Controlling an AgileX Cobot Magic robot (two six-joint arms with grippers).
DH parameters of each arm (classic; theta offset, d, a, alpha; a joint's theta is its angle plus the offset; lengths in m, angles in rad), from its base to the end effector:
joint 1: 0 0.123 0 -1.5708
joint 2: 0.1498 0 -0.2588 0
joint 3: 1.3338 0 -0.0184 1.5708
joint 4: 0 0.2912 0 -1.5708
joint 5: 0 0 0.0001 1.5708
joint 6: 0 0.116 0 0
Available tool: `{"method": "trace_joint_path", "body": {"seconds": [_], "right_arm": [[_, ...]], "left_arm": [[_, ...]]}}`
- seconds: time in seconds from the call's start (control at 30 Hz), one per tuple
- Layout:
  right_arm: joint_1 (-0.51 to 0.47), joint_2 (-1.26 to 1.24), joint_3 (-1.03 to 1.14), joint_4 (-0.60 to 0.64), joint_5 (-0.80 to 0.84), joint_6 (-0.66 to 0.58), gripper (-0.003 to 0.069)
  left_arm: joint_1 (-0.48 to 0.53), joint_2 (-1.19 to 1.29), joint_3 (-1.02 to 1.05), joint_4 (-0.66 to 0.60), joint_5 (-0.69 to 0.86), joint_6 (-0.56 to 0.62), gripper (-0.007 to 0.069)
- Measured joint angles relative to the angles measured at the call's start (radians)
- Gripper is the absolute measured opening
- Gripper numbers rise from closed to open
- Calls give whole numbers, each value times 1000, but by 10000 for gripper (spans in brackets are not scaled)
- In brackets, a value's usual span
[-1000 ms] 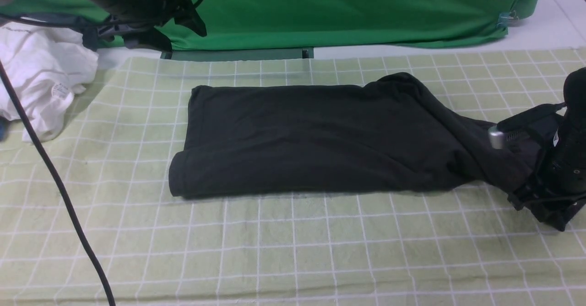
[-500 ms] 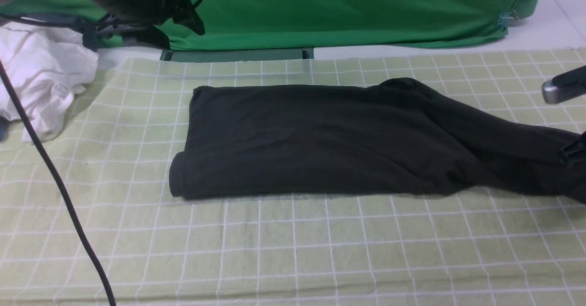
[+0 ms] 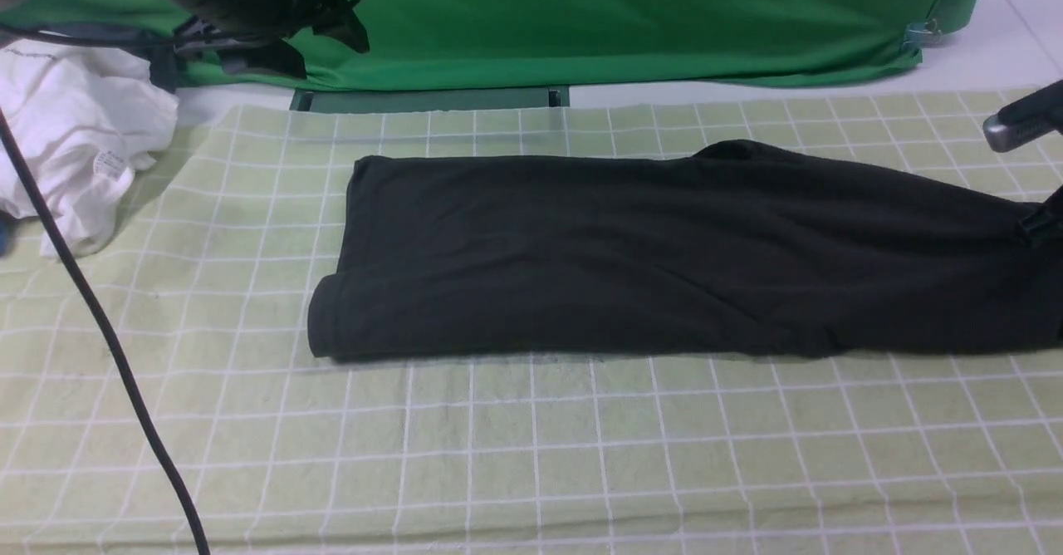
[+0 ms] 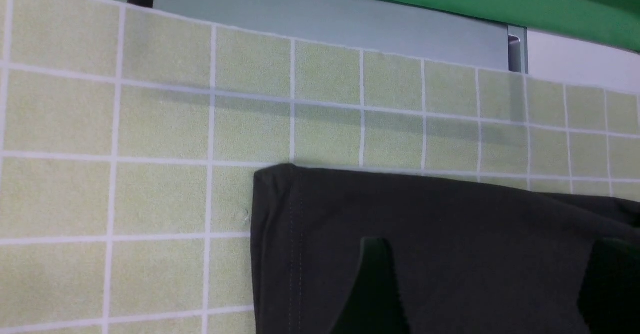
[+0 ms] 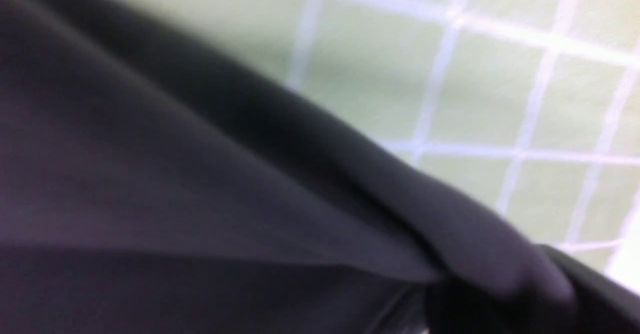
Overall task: Fold a long-sleeved shirt over a green coffee tablecloth.
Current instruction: 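Fold the black garment in half by bringing its near edge over to the far edge, then pull the folded dark garment lengthwise by its ends to straighten it flat on the table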
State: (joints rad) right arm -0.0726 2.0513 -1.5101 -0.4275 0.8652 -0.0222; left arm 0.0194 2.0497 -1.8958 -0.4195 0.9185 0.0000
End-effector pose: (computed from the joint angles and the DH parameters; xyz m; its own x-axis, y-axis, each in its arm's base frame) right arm 0.4507 -0.0695 0.1157 -0.9571 -0.2201 -0.1882 -0.1366 0.9161 -0.3769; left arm 0.5092 -0.0277 0.2425 -0.8249 -0.2633 -0.5002 -0.0449 0.9126 -0.4064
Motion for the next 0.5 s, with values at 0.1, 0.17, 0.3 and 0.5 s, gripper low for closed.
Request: {"method": "trace_joint_path", "body": {"seconds": [0.1, 0.17, 0.3, 0.5], "right_arm": [[0, 2, -55, -35, 24, 42, 361], [0, 0, -110, -48, 75, 50, 402], [-3, -17, -229, -39, 249, 63, 394], [-57, -59, -263, 251, 335, 38, 328]], "left_arm": [[0, 0, 0, 0, 0, 0, 517], [0, 0, 0, 0, 0, 0, 517], [0, 0, 0, 0, 1, 0, 517], [0, 0, 0, 0, 0, 0, 517]]}}
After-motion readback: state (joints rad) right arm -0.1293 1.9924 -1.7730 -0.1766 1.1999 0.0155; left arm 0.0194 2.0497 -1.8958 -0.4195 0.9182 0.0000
